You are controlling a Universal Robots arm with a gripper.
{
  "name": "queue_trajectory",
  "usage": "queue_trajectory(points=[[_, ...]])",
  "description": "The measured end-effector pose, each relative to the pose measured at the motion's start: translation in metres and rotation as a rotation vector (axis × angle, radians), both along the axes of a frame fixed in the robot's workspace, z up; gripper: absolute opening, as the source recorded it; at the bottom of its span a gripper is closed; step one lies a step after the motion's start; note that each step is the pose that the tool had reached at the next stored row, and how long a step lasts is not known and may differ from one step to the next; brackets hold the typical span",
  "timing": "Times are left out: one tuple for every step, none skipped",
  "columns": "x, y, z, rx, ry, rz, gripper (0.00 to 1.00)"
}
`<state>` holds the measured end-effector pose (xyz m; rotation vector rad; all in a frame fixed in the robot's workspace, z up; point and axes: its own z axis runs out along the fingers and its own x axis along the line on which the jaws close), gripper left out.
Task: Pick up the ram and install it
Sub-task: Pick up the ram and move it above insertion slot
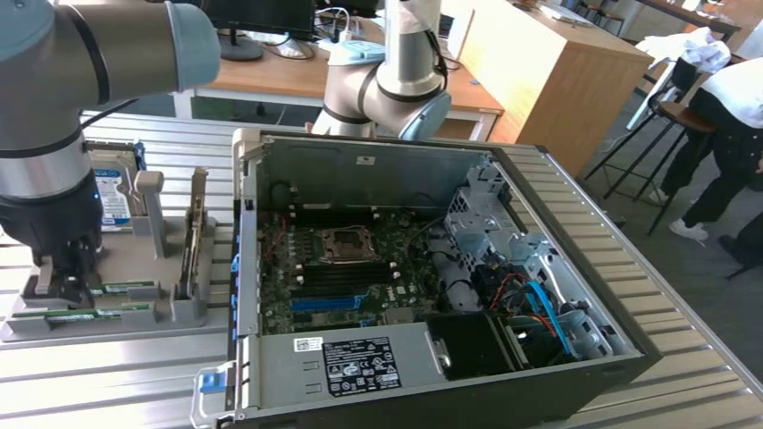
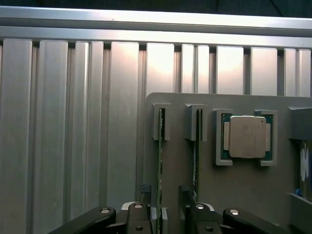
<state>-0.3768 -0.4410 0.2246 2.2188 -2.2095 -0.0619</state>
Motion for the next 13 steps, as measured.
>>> queue_trajectory(points=[[0.0, 0.0, -0.0008, 0.0, 0.0001, 0.0, 0.36], [0.0, 0.0, -0.0017, 0.0, 0.0001, 0.0, 0.36], [0.0, 0.0, -0.0026, 0.0, 0.0001, 0.0, 0.36], [0.0, 0.0, -0.0035, 0.0, 0.0001, 0.0, 0.36], [0.0, 0.0, -0.0043, 0.0, 0.0001, 0.0, 0.36], [0.0, 0.0, -0.0051, 0.0, 0.0001, 0.0, 0.36], [0.0, 0.0, -0.0058, 0.0, 0.0001, 0.0, 0.36], [0.0, 0.0, -0.0066, -0.0001, 0.0001, 0.0, 0.36], [0.0, 0.0, -0.0075, -0.0001, 0.0001, 0.0, 0.36], [0.0, 0.0, -0.0082, 0.0, 0.0001, 0.0, 0.36], [0.0, 0.0, -0.009, 0.0, 0.0001, 0.0, 0.36], [0.0, 0.0, -0.0097, 0.0001, 0.0001, 0.0, 0.36], [0.0, 0.0, -0.0104, 0.0, 0.0001, 0.0, 0.36]])
